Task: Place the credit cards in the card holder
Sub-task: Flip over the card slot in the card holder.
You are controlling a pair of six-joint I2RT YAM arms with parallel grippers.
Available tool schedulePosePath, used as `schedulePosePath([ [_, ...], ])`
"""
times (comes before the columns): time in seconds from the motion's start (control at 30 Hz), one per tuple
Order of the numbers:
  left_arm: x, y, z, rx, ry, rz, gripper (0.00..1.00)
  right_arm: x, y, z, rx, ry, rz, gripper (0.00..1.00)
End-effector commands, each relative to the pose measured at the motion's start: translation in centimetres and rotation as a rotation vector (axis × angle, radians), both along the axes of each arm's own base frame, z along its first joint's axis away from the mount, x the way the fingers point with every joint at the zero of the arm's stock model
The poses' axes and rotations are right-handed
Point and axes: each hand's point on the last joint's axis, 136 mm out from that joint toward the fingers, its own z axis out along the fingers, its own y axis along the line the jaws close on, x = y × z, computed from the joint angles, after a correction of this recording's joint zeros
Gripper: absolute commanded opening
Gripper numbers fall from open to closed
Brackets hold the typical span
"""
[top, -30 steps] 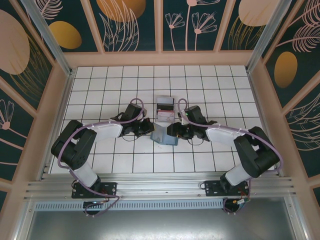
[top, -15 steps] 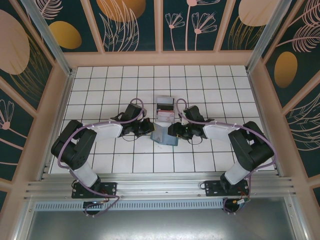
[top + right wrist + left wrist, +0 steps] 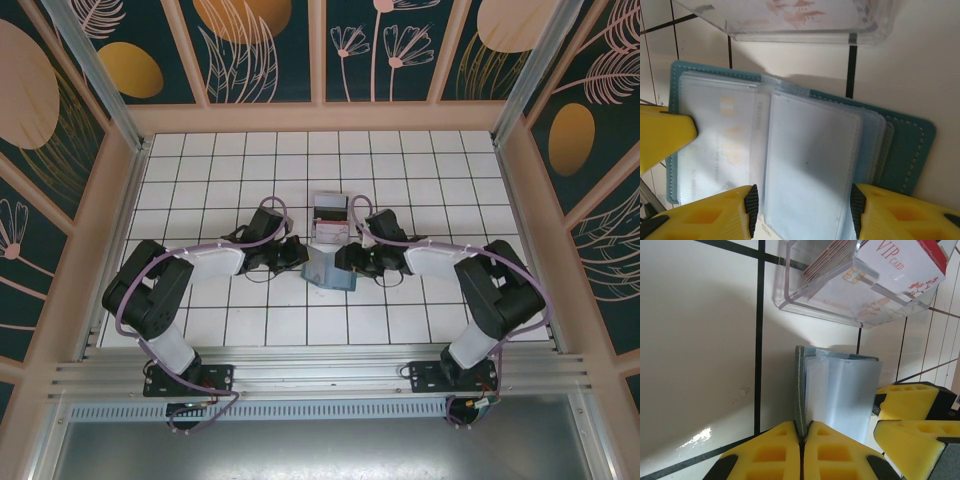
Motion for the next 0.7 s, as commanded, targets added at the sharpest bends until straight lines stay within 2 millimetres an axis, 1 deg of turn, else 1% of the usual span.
schedulePosePath([
  [0.0, -0.6, 0.4, -1.3, 0.012, 0.036, 0.024, 0.05, 0.6, 2.1, 1.4, 0.053, -0.025, 0.041, 0.55],
  [0.1, -0.6, 0.5, -1.3, 0.014, 0.036, 0.026, 0.05, 0.8, 3.4, 2.4, 0.074, -0.045, 0.068, 0.55],
  [0.2, -0.6, 0.5, -1.3, 0.015, 0.035, 0.025, 0.05, 0.8, 4.6, 2.8, 0.080, -0.050, 0.098, 0.55],
  [0.4, -0.7, 0.6, -1.2, 0.016, 0.032, 0.031, 0.05, 0.3, 6.8, 4.2, 0.124, -0.075, 0.161, 0.56],
  [0.6, -0.8, 0.7, -1.3, 0.014, 0.036, 0.034, 0.08, -0.1, 7.7, 2.2, 0.137, -0.027, 0.180, 0.56],
  [0.67, -1.0, 0.9, -1.4, 0.015, 0.037, 0.042, 0.12, -0.3, 7.6, 1.5, 0.129, -0.010, 0.178, 0.56],
])
